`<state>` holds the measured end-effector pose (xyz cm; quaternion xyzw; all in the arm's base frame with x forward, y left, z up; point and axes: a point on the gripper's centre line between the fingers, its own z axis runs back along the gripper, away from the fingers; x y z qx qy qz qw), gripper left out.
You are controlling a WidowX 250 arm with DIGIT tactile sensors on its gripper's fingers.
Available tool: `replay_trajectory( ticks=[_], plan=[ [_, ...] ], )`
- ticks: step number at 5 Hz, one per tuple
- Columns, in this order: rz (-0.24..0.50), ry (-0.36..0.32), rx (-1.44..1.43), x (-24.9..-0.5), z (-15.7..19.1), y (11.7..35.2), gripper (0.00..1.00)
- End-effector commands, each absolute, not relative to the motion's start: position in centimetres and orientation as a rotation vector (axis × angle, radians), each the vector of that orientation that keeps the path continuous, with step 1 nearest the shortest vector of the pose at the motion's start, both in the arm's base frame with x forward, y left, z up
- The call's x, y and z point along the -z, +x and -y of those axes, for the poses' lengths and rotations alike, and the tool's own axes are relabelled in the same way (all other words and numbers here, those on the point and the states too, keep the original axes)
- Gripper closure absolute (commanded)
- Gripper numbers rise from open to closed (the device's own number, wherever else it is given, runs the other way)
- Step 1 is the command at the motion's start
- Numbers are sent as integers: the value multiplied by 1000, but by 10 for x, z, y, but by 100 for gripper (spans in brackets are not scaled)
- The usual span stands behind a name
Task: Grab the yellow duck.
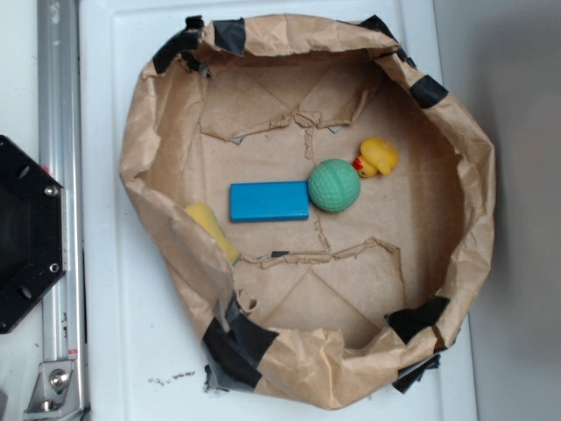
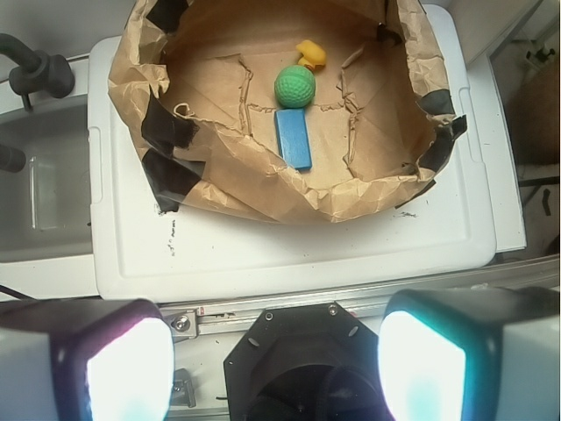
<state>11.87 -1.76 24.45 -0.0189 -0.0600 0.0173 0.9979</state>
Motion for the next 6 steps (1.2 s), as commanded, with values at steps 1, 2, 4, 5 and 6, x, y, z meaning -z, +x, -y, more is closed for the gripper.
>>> replay_trajectory(
  ticks=[1,2,4,5,6],
  plan=[
    [120,-38,-35,-244,18,119,0],
    [299,9,-58,-225,-6,169,0],
    [295,56,35,-159,-19,236,0],
    [267,39,139,-123,-11,260,0],
    [275,10,245,-104,-9,277,0]
  ],
)
